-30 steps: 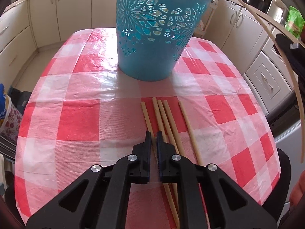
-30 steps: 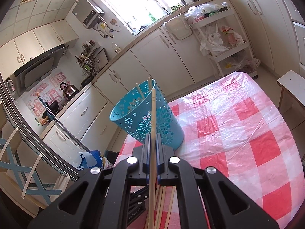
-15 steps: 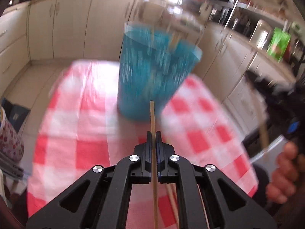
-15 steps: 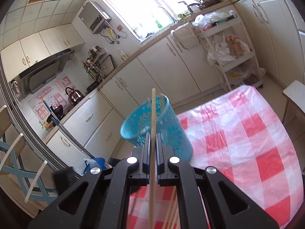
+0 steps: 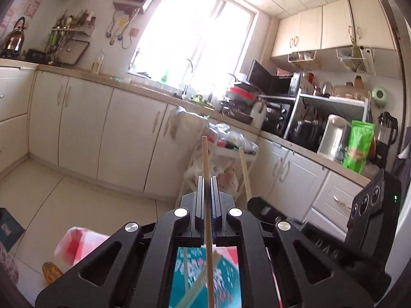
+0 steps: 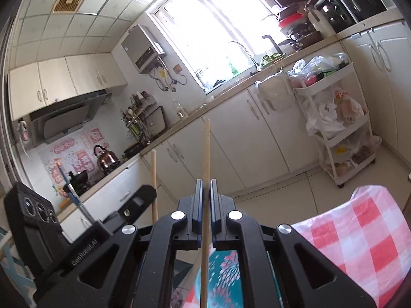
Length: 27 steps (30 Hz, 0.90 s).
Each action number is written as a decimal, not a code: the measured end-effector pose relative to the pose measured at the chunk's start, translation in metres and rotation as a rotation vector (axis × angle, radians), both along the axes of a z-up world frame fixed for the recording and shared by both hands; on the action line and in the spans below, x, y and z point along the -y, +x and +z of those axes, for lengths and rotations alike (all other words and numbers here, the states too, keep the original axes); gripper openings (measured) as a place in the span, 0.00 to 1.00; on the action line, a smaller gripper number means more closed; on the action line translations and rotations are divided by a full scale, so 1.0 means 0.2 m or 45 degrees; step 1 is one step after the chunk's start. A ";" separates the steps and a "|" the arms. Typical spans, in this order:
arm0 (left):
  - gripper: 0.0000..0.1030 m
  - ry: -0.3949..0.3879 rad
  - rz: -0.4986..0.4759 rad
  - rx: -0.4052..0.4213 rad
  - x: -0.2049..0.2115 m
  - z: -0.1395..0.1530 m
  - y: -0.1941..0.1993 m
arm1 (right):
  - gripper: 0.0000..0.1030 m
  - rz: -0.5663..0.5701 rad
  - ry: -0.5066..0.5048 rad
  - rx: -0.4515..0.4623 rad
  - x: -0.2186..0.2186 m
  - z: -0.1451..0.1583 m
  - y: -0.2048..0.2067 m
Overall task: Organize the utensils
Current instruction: 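Lower both chopsticks into the basket and open both tools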
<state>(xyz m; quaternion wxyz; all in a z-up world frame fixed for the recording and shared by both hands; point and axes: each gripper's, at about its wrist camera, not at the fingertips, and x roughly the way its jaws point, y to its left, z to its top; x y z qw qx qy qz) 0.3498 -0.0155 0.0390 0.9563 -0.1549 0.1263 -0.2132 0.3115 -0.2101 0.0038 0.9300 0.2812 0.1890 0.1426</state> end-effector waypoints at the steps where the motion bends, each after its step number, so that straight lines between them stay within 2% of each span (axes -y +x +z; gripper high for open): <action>1: 0.04 -0.004 0.017 -0.001 0.01 -0.02 0.04 | 0.06 -0.002 -0.019 -0.017 -0.01 -0.02 0.04; 5: 0.04 0.033 0.066 -0.072 0.07 -0.15 0.15 | 0.06 0.014 -0.134 -0.140 -0.08 -0.14 0.13; 8: 0.04 0.071 0.067 -0.131 0.08 -0.25 0.18 | 0.07 0.030 -0.163 -0.219 -0.08 -0.23 0.14; 11: 0.04 0.090 0.051 -0.190 0.07 -0.34 0.16 | 0.12 0.040 -0.164 -0.252 -0.07 -0.30 0.11; 14: 0.05 0.105 0.057 -0.234 0.05 -0.38 0.12 | 0.14 0.037 -0.151 -0.248 -0.04 -0.29 0.05; 17: 0.15 0.158 0.083 -0.267 0.05 -0.40 0.04 | 0.18 0.024 -0.159 -0.220 0.00 -0.25 -0.05; 19: 0.31 0.205 0.118 -0.277 0.05 -0.39 -0.04 | 0.19 0.024 -0.176 -0.205 0.02 -0.22 -0.12; 21: 0.39 0.251 0.148 -0.274 0.06 -0.38 -0.12 | 0.21 0.018 -0.191 -0.199 0.04 -0.20 -0.21; 23: 0.43 0.291 0.162 -0.277 0.07 -0.37 -0.20 | 0.23 0.016 -0.218 -0.199 0.06 -0.20 -0.30; 27: 0.45 0.346 0.172 -0.296 0.08 -0.38 -0.34 | 0.26 0.033 -0.281 -0.238 0.06 -0.24 -0.45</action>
